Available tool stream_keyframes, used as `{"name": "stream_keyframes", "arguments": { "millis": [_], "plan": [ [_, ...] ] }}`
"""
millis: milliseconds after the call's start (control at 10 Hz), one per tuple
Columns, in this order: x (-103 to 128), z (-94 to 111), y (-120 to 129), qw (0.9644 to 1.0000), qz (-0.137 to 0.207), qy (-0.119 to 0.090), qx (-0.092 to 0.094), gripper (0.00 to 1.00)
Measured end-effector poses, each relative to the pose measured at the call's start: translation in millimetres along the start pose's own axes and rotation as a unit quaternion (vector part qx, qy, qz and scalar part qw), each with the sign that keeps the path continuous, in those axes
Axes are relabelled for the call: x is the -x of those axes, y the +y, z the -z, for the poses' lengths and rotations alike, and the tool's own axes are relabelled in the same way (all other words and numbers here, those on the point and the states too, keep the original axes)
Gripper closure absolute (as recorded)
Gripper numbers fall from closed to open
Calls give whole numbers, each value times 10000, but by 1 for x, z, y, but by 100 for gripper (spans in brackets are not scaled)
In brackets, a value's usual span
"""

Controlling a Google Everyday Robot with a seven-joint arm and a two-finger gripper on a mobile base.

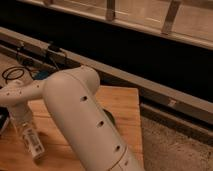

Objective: Place the bottle in the ceramic bowl

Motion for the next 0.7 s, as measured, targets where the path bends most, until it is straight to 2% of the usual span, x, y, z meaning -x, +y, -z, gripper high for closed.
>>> {"name": "stream_keyframes", "arguments": {
  "millis": [200,300,400,700],
  "plan": [
    [0,9,-3,9999,9,-124,-53,100],
    [2,21,-10,9997,-34,-227,-109,100],
    [6,38,-22,9992,-86,-333,-184,100],
    [25,108,-69,9965,-133,-648,-502,100]
  ]
}}
